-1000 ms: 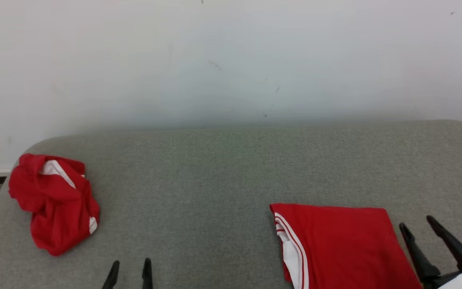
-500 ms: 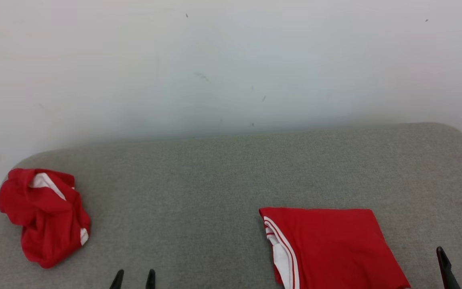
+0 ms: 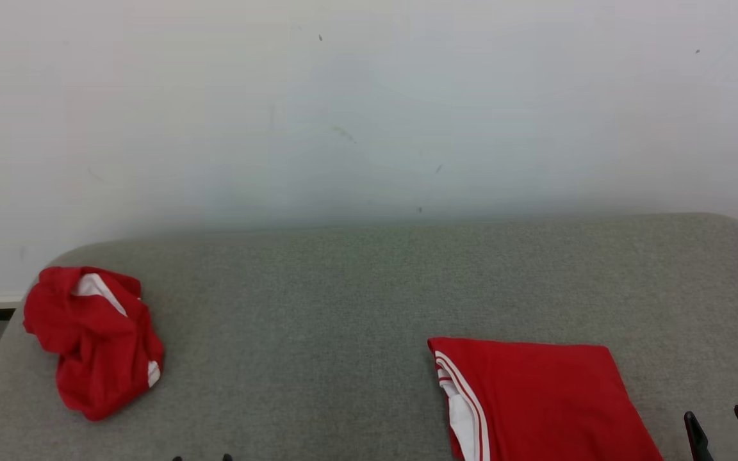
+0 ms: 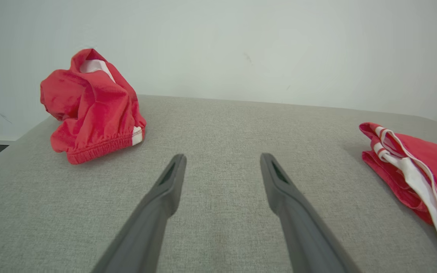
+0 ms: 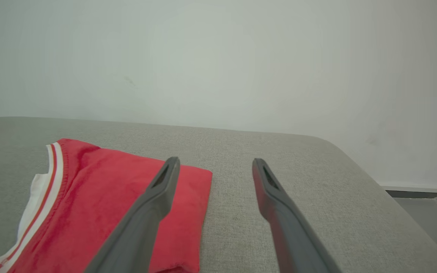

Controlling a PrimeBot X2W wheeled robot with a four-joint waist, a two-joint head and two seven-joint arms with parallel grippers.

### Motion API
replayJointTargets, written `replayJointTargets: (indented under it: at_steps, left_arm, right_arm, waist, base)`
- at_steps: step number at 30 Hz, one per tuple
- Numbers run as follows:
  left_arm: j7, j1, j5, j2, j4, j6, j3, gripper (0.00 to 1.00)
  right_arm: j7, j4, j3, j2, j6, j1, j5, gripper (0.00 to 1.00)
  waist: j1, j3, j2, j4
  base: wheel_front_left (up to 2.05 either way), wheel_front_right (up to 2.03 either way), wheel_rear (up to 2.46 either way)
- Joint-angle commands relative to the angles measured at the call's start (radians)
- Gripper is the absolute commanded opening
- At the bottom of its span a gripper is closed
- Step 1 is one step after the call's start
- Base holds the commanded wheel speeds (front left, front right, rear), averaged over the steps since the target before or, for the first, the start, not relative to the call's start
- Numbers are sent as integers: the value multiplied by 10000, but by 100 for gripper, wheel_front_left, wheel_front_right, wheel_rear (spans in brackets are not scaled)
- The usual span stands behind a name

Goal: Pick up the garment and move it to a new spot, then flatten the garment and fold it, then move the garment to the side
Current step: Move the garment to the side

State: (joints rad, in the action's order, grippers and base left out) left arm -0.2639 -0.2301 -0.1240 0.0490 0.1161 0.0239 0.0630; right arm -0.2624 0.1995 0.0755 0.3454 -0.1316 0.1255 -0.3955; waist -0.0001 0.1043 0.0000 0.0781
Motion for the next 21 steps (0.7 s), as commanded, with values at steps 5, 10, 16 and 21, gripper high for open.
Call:
replayJointTargets:
  at_steps: [5,10,16,21]
  left_arm:
    - [-1,-86,54,33,-57,-42,-94,100]
    - [-1,-128,17,33,-86,-3,-80,100]
    - [-1,-143,-60,33,-134,56,-36,100]
    - [1,-106,-58,33,-177,95,-12,100]
  right_arm:
    - [-25,15,67,-59,22,-118,10,100]
    - [-25,-11,123,-43,22,-118,-21,100]
    - [-25,112,247,-84,22,-193,-672,100]
    - [429,656,1030,571,22,-530,-2992,100]
  waist:
    - [1,12,0,-166]
    - [1,-6,0,-187]
    - [1,-44,0,-129]
    - [1,-166,0,-31]
  base:
    - [0,0,0]
    - [0,0,0]
    - [0,0,0]
    - [0,0,0]
